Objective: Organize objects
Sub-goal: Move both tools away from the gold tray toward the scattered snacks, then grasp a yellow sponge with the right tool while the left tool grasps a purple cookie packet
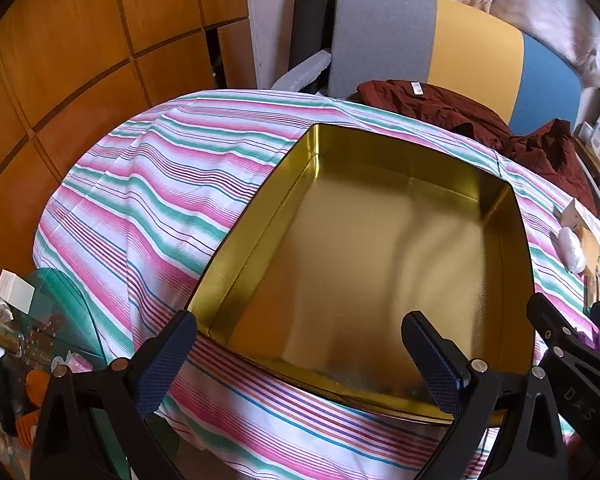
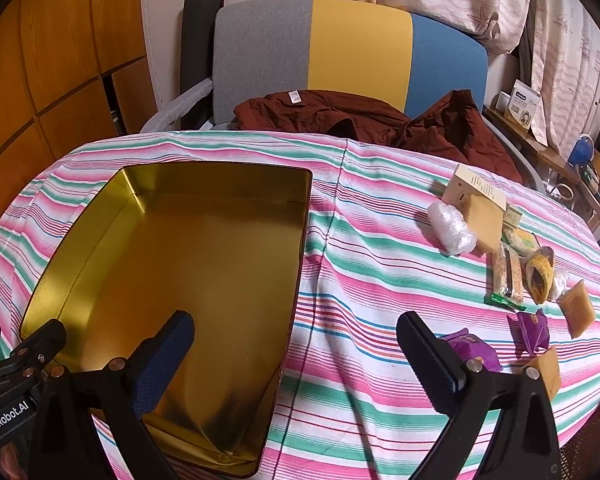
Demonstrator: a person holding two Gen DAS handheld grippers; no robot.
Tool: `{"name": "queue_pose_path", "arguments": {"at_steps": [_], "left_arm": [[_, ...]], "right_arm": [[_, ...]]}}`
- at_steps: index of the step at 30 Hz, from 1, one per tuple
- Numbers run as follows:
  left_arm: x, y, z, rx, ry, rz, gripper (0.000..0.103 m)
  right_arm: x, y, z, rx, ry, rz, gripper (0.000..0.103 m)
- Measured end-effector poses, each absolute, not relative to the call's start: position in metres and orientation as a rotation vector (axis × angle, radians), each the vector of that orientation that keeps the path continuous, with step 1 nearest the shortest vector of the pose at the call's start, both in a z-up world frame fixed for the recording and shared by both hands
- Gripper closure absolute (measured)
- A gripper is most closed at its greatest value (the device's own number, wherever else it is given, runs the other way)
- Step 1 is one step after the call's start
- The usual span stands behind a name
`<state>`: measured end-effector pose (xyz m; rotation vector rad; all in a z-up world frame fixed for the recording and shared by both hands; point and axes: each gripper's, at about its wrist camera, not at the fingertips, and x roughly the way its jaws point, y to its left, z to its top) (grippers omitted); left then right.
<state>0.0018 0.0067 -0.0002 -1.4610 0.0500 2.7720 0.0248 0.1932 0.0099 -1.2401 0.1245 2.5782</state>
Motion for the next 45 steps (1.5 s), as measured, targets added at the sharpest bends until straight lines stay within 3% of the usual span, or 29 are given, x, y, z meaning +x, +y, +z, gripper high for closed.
{"name": "queue_pose_path", "arguments": {"at_steps": [19, 21, 23, 28, 34, 45], "left_arm": [[0.01, 0.028, -0.014, -1.467, 0.03, 2.655, 0.0], [0.014, 0.032, -0.015, -1.442, 0.014, 2.629, 0.0], [0.021, 0.039, -0.016, -1.403, 0.003, 2.601, 0.0], [0.043, 0.069, -0.016, -1.311, 0.073, 2.498, 0.0], [0.07, 0.107, -0.012, -1.246, 0.194, 2.363, 0.0], [0.093, 0.151, -0.013, -1.211, 0.144, 2.183, 0.0]], "right_arm": [[0.06, 0.243, 0.022, -1.114, 0.099, 2.608, 0.001], [0.069, 0.257, 0.02, -1.101, 0.09, 2.587, 0.005], [0.078, 0.277, 0.015, -1.123, 0.104, 2.573, 0.016], [0.107, 0.329, 0.0, -1.127, 0.189, 2.479, 0.025], [0.155, 0.405, -0.008, -1.059, 0.334, 2.356, 0.025], [0.183, 0.441, -0.041, -1.116, 0.435, 2.389, 0.024]]}}
